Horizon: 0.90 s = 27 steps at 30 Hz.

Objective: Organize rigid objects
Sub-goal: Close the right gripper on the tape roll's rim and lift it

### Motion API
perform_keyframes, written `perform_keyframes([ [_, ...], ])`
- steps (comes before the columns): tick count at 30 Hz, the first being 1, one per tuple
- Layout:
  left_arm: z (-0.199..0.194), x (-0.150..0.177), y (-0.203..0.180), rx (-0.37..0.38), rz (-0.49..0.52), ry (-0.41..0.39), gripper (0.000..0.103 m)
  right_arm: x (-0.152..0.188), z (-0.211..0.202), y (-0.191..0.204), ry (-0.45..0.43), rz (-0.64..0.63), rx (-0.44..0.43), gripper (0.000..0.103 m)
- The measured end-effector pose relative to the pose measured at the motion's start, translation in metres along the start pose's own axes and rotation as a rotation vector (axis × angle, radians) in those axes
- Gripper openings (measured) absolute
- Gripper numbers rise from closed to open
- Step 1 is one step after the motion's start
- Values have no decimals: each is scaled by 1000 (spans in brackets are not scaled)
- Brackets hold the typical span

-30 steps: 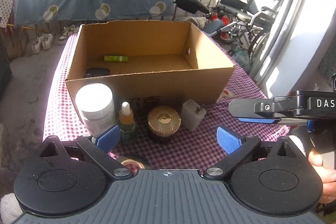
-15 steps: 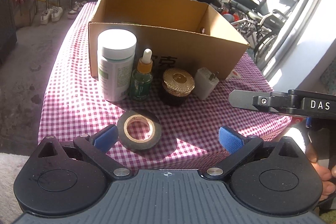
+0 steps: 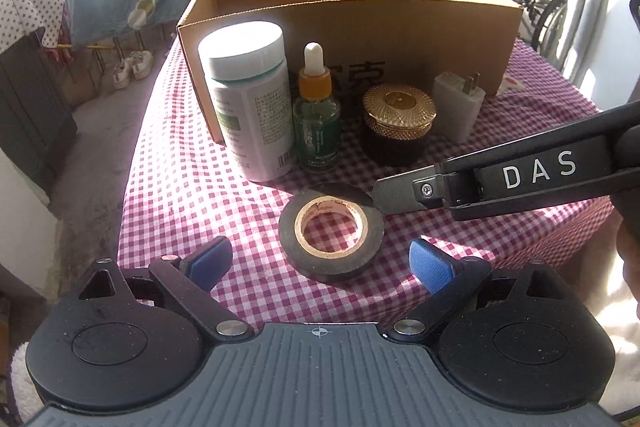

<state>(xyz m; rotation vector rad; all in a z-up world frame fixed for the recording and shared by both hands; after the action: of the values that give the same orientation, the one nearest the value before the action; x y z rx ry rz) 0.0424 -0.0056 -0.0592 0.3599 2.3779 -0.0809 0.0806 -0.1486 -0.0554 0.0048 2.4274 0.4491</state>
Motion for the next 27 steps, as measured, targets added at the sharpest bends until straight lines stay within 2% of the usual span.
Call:
perform_keyframes([
  [1, 3, 2, -2, -6, 11, 9, 89, 1, 4, 2, 10, -9, -1, 37],
  [2, 6, 3, -3, -12, 17, 21, 80, 1, 8, 3, 20, -14, 2, 34],
  [4, 11, 4, -4, -16, 19, 50, 72, 2, 13, 7, 30, -32, 12, 32],
  [12, 9, 2, 0, 14, -51, 58, 65, 1, 27, 7, 49, -64, 37, 27],
  [18, 10, 0, -4, 3, -64, 61, 62, 0, 25, 6, 47, -62, 26, 25],
  [27, 13, -3, -16, 24, -56, 74, 62, -1, 16, -1, 43, -39, 44, 25],
])
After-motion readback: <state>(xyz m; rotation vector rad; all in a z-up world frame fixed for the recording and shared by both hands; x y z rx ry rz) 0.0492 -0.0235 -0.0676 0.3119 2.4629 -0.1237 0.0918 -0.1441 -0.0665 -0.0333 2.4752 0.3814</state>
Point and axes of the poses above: each gripper's, at about its wrist camera, not at the fingertips, and z roughly the way its jaws point, y to its left, x to its underside, the point moved 4 cm from there along z, roughly the way its jaws point, and after that the axes turned 1 degree about -y, right-handed, at the moved point
